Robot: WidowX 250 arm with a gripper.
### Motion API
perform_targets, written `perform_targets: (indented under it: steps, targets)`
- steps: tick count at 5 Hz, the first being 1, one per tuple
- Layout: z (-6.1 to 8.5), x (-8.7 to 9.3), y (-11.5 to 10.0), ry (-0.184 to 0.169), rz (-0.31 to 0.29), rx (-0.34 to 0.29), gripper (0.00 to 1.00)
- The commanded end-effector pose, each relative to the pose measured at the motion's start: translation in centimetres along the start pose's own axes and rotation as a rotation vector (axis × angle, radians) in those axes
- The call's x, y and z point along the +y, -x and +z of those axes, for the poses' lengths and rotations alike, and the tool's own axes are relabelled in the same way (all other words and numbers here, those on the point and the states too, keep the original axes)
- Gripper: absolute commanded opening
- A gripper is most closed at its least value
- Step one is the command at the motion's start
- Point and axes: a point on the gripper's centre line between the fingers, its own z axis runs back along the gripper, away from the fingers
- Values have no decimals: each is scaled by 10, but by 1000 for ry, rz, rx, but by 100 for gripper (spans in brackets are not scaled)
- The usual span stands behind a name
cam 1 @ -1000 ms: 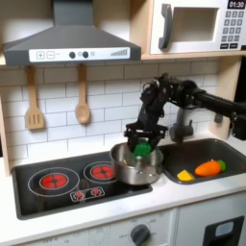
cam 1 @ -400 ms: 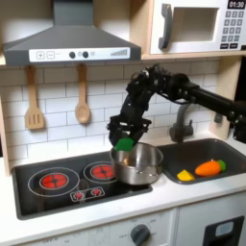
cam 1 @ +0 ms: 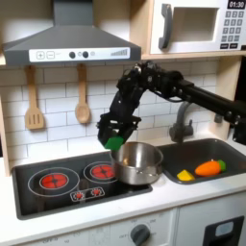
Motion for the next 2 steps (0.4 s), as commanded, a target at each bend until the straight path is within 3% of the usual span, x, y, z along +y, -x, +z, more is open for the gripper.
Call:
perform_targets:
  steps: [1,2]
  targets:
    - [-19,23,1,-21,97,36,0]
    - [-34,28,1,-3,140,73,0]
